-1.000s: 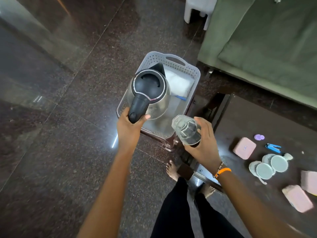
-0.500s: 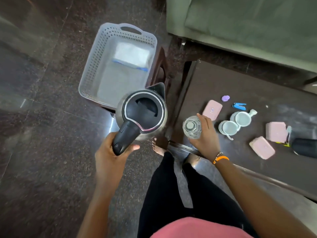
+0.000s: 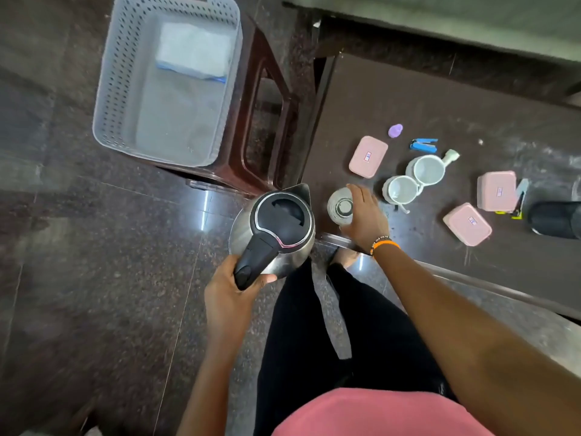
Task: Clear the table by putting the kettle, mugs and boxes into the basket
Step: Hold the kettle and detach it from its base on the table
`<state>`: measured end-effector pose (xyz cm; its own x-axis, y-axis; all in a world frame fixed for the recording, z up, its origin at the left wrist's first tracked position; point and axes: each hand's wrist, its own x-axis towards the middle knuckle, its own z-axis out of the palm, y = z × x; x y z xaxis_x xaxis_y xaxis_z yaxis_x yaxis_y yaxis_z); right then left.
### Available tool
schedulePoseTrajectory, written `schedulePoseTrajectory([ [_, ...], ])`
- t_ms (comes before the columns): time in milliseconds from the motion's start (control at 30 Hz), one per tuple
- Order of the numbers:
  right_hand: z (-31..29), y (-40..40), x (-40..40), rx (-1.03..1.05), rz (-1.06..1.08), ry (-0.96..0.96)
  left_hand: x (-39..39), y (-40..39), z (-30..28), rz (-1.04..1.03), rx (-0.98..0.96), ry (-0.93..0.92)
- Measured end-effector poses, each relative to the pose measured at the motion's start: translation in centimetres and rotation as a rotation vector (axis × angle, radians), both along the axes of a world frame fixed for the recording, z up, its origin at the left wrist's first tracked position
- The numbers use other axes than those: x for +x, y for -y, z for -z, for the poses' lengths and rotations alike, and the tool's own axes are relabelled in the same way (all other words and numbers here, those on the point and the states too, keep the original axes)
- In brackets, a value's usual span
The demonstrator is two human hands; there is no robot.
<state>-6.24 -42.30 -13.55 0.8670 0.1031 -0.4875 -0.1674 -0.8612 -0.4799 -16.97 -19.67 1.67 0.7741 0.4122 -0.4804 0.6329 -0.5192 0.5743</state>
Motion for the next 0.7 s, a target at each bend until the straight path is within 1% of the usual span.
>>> schedulePoseTrajectory([
  [167,1.4,0.2,0.5,0.022,0.023,-0.022,-0.5,1.3,0.4,0.031,0.024,-0.055],
  [267,2.1,0.5,0.6,0.079,0.050,-0.016,-0.2,2.0,0.4,0.061,0.050,-0.075],
  [367,2.3,1.2,0.2,0.149,0.045,-0.027,0.0,2.6,0.4,0.081,0.067,-0.084],
  [500,2.0,2.3,-1.0,0.159,0.104,-0.035,0.5,3.4,0.3,0.106,0.059,-0.112],
  [633,1.7,3.5,-2.8,0.139,0.129,-0.097,0.7,4.4,0.4,0.117,0.041,-0.115],
  [700,1.4,3.9,-3.7,0.166,0.160,-0.132,0.7,4.8,0.5,0.137,0.031,-0.119],
])
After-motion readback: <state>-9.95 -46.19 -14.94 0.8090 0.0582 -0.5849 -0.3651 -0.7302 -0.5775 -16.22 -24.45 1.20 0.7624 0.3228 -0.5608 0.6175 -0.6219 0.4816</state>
